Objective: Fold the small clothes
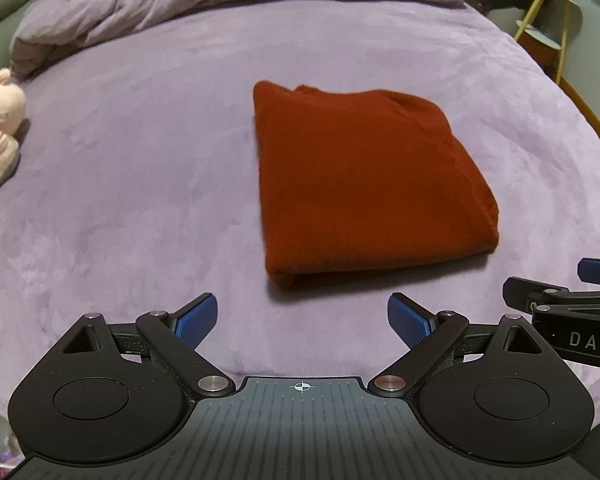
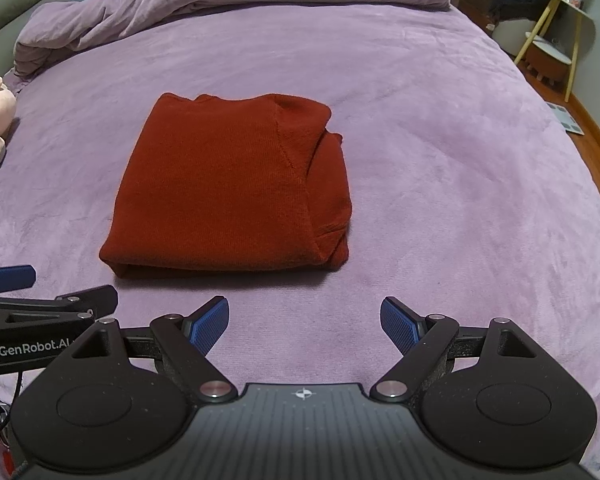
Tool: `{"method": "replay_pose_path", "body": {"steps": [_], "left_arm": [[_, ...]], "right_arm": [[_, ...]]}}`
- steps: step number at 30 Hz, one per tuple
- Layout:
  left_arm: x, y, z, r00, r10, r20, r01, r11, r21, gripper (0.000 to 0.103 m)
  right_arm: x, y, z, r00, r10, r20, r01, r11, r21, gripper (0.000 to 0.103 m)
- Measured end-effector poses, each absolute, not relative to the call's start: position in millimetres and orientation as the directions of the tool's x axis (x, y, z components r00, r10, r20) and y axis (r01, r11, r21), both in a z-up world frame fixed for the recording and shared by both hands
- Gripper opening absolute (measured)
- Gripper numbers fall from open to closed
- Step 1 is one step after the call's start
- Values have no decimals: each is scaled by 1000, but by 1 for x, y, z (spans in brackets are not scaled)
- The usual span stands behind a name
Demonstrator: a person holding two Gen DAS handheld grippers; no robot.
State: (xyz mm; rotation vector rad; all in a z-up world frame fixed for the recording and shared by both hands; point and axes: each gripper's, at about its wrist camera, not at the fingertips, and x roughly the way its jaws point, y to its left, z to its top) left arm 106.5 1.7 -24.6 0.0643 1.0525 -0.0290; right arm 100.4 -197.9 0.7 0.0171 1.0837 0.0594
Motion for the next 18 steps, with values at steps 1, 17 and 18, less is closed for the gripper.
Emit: {"method": "replay_pose_path", "body": {"steps": [1, 17, 18], "left_arm": [[105, 1, -24, 501, 12, -866, 57, 997, 47, 96], [102, -8, -28, 497, 38, -867, 103, 989, 102, 96], [102, -8, -28, 496, 37, -868, 103, 990, 101, 96]], "right_arm": [[100, -198, 1, 466, 57, -883, -40, 998, 43, 84], [100, -197, 0, 470, 51, -881, -31, 999, 42, 84], [100, -197, 0, 470, 51, -881, -30, 999, 41, 84]]}}
